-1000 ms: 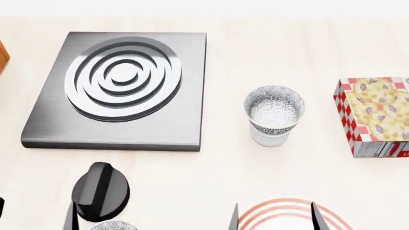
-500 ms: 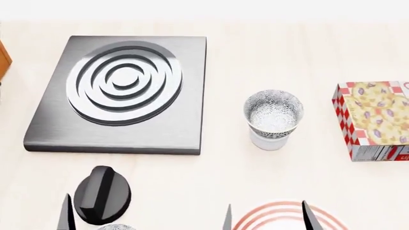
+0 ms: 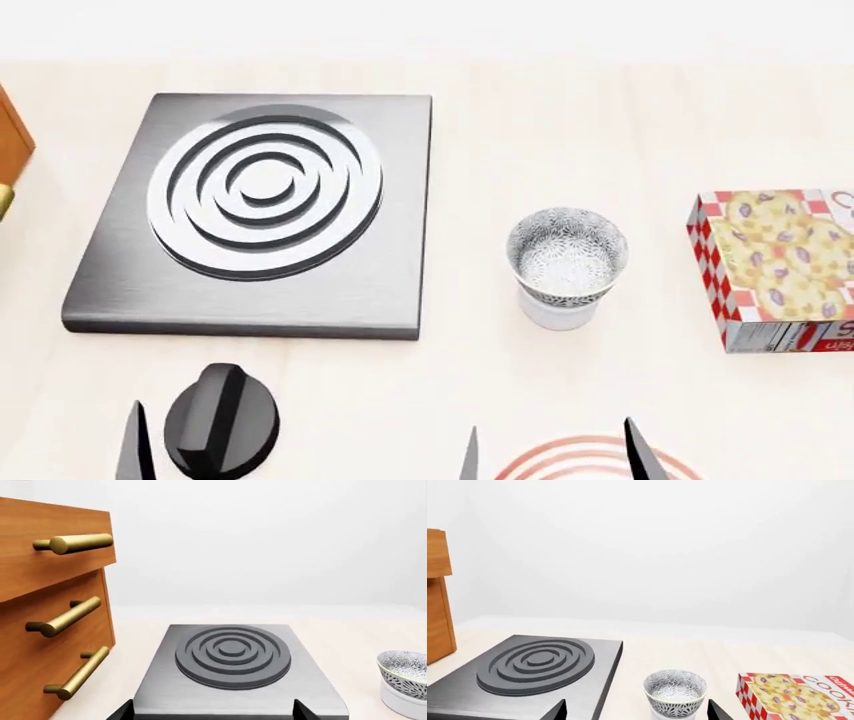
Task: Pick the akita bowl on the ramekin and place it on the plate.
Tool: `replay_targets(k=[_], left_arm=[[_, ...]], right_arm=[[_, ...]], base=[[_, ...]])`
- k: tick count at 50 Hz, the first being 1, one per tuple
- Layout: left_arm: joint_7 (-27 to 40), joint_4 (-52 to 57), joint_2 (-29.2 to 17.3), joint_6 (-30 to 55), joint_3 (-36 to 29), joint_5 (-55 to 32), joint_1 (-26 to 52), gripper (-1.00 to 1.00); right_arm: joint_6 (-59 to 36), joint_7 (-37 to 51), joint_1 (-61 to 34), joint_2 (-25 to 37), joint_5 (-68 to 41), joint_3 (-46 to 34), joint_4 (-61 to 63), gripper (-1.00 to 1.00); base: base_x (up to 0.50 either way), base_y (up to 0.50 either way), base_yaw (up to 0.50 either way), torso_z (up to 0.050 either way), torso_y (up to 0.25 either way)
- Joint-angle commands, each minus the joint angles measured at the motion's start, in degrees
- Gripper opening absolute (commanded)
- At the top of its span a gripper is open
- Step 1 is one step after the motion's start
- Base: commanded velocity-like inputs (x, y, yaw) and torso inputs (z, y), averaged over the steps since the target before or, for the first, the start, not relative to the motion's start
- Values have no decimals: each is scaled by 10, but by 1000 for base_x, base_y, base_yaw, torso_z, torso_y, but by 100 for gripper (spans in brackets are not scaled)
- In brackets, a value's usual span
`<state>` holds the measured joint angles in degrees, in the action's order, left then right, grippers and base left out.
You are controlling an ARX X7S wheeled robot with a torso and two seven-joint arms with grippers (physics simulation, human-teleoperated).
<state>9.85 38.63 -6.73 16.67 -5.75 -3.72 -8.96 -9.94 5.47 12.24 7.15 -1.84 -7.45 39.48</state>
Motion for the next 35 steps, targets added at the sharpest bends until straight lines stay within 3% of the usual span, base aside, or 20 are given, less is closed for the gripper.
replay_targets(k=[1,5,11,18,35], left_arm=[[-7,-1,-6,-40,8,-22,-13,100],[-4,-2,-8,-48,7,-25,-15,100],[-3,-4,-12,-54,6,-31,-15,100],[4,-4,-16,-56,3,-29,-16,100],[17,-2,-23,-52,-1,-40,-14,100]], right_arm=[[0,5,1,5,-4,-1,5,100],[0,8,1,8,-6,-2,5,100],[1,12,0,11,-9,-4,4,100],[2,17,-1,15,-10,-7,2,100],[3,26,-2,24,-14,-15,2,100]], base=[[0,0,0,50,0],[0,0,0,50,0],[0,0,0,0,0],[0,0,0,0,-250],[0,0,0,0,0]])
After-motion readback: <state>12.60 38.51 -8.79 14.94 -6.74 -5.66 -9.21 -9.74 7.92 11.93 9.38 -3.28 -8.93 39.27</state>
